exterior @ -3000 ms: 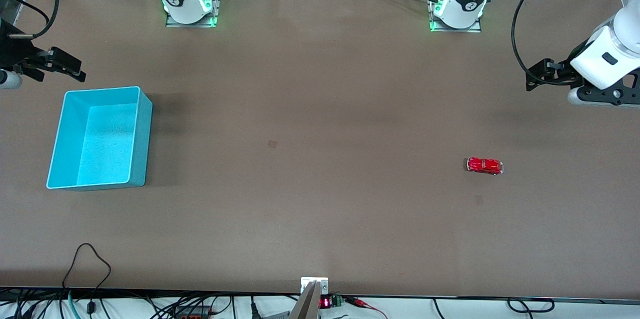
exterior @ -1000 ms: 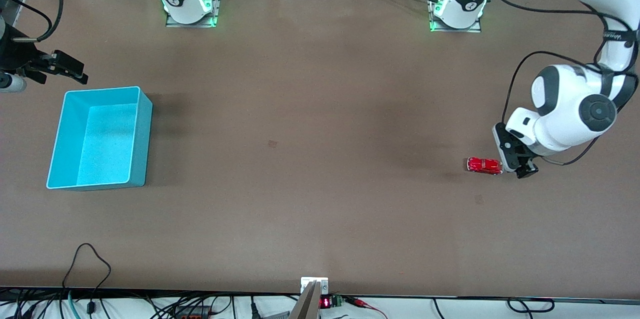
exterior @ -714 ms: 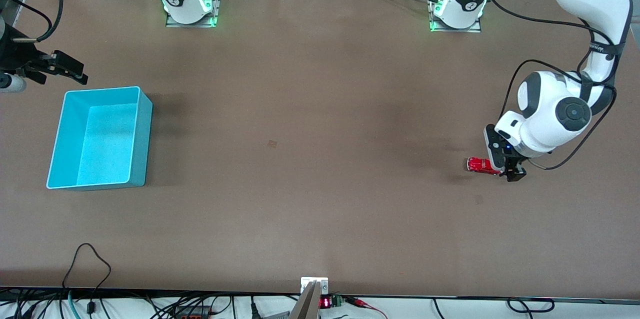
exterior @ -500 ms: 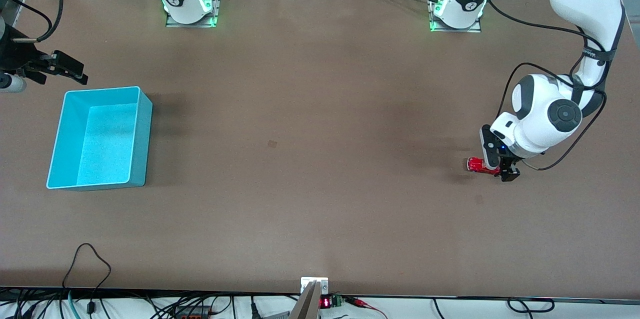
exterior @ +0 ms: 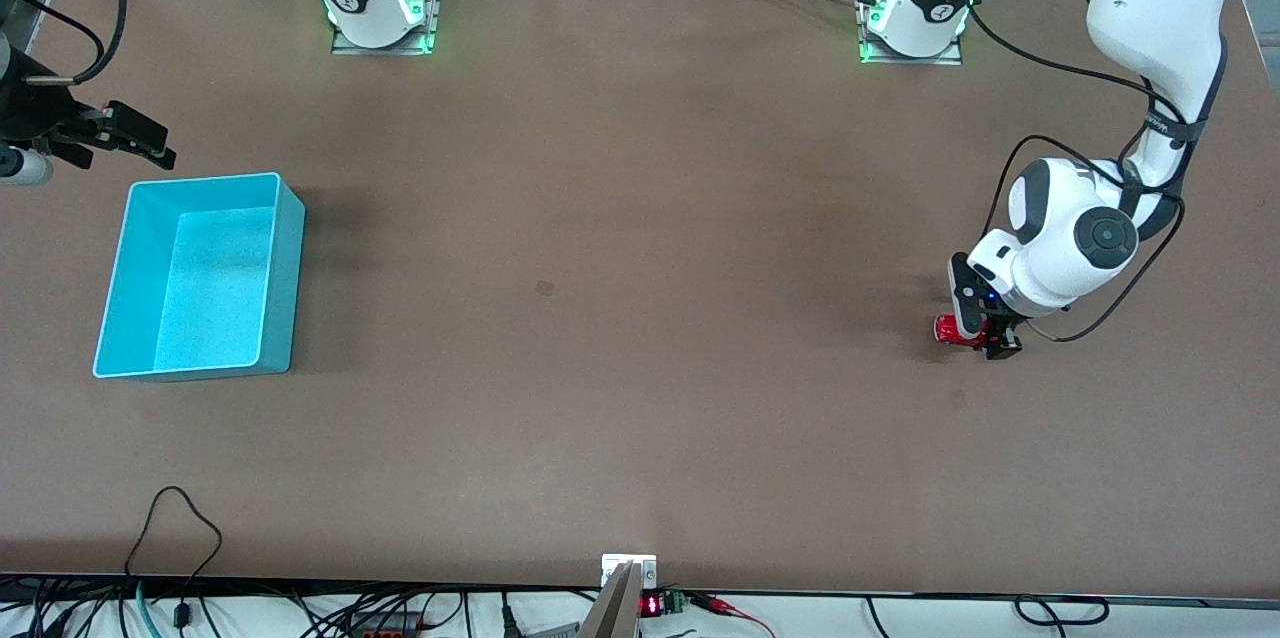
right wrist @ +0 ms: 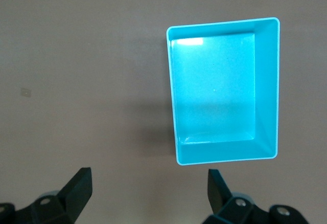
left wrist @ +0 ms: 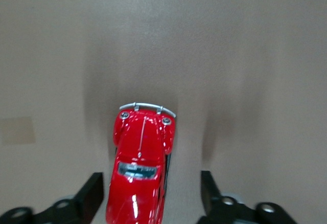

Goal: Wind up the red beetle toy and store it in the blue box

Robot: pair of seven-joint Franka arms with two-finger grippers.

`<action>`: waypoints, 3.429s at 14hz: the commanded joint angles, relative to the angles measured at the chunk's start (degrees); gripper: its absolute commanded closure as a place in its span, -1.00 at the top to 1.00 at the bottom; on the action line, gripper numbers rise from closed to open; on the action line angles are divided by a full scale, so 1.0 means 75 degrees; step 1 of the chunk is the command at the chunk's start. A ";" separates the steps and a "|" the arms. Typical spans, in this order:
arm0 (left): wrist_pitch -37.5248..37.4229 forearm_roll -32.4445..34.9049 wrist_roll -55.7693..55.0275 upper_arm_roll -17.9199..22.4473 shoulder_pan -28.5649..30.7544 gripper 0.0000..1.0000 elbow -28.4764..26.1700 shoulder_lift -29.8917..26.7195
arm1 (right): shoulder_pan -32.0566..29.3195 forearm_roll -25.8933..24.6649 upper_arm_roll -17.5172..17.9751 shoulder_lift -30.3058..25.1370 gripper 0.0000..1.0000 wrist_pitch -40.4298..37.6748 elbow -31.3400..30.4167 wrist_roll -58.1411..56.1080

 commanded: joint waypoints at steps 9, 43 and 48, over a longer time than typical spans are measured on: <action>-0.0026 0.0119 0.0347 0.0008 0.0572 -0.86 0.0274 0.0281 | 0.0023 -0.0031 0.0003 0.0012 1.00 0.0027 -0.0010 0.0083; -0.7489 0.0026 -0.3466 -0.0274 0.1887 1.00 0.2560 -0.2658 | -0.0001 -0.0031 -0.0008 0.0059 1.00 0.0074 -0.0010 0.0083; -0.8802 0.0095 -0.7729 -0.1522 0.1828 1.00 0.2595 -0.3210 | -0.0001 -0.0031 -0.0008 0.0059 1.00 0.0086 -0.0010 0.0083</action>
